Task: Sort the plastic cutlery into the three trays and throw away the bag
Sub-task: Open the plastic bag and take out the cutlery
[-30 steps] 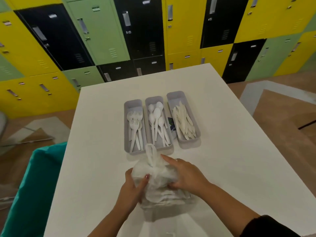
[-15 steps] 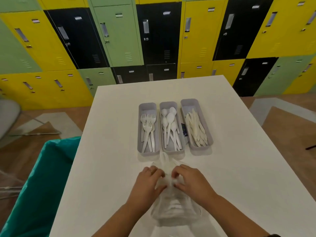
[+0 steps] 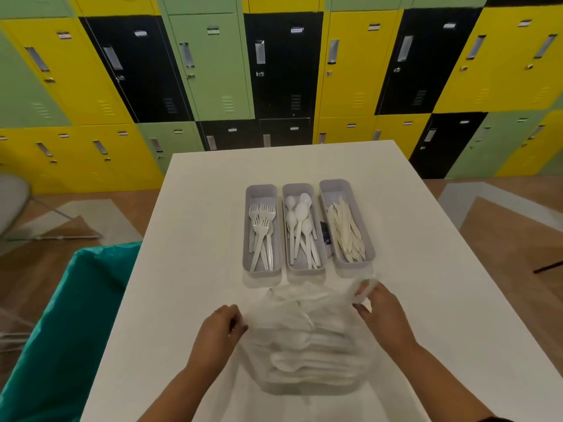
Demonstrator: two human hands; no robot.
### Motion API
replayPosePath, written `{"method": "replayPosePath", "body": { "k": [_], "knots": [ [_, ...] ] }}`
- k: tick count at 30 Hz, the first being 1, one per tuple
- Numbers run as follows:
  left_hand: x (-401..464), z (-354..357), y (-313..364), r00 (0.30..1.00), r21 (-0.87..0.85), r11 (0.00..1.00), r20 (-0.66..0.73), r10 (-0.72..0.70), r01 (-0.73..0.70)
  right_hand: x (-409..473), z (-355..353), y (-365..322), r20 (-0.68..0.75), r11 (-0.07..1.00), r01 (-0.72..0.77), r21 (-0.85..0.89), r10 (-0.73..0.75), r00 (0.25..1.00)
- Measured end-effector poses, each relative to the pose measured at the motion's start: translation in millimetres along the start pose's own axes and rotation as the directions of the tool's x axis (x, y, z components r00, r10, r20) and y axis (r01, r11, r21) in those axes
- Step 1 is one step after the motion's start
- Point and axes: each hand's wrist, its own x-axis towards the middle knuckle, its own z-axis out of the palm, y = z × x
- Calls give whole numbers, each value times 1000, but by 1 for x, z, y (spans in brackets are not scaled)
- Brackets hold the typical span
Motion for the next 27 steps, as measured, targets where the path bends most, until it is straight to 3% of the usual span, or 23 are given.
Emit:
{"method": "replayPosePath", "body": {
  "k": [2,5,8,10,12,15,16,18,19,20,21,22,24,26,27],
  "knots": [
    [-1,1,5,996,6,996,-25,86,-86,-2,2,-8,18,996,92,10,-92,996],
    [5,4,19,965,52,964,14,261,-261,-6,7,-36,187,941,338,28,-337,923],
    [12,3,37,939,33,941,92,333,-337,-7,14,-46,386,919,395,0,-364,847],
    [13,-1,40,978,-129,971,18,206,-202,-8,13,-39,438,912,406,-64,-339,832],
    [12,-7,31,998,-339,940,-37,-59,43,-8,5,-28,440,934,348,-80,-280,853],
    [7,-7,11,950,-447,843,56,-307,299,-12,-4,-17,435,954,286,-93,-220,873],
    [4,-4,6,944,-439,841,53,-326,316,-14,-5,-16,422,956,279,-94,-216,881],
    [0,1,8,944,-364,897,-113,-310,251,-19,-2,-20,350,960,269,-78,-227,909],
    [-1,2,13,934,-274,946,-260,-246,173,-20,1,-24,292,957,282,-62,-253,922],
    [0,3,19,923,-138,990,-375,-83,33,-20,6,-28,239,948,312,-65,-289,927],
    [1,1,29,882,27,989,-449,143,-146,-19,11,-32,209,931,353,-96,-328,921],
    [3,1,38,819,178,925,-430,380,-336,-18,17,-36,208,907,389,-158,-355,912],
    [3,3,54,728,321,745,-196,656,-585,-12,26,-41,215,852,415,-321,-361,907],
    [5,9,67,741,331,682,91,665,-652,-7,29,-45,232,813,405,-419,-335,913],
    [5,13,71,761,303,700,190,620,-646,-5,28,-47,244,823,409,-394,-336,910]
  ]
}}
